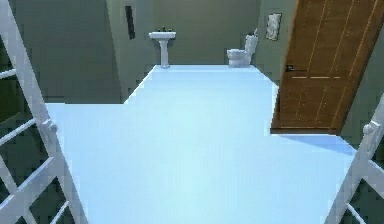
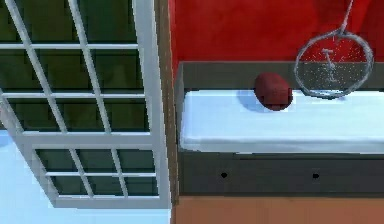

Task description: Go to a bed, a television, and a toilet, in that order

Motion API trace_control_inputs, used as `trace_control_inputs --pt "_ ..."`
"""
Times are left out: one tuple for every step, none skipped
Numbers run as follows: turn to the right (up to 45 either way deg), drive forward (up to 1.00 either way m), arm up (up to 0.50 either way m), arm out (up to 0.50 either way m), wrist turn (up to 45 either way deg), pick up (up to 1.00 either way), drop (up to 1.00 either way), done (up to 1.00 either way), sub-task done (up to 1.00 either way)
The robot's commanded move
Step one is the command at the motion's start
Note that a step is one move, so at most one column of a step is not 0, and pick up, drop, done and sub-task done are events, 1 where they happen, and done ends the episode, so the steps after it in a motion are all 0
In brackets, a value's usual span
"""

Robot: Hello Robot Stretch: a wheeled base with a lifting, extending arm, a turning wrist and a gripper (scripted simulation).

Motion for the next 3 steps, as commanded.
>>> trace_control_inputs --pt "6.0 0.0 0.0 0.0 0.0 0.0 0.0 0.0 0.0" --pt "0.0 1.0 0.0 0.0 0.0 0.0 0.0 0.0 0.0" --pt "0.0 1.0 0.0 0.0 0.0 0.0 0.0 0.0 0.0"
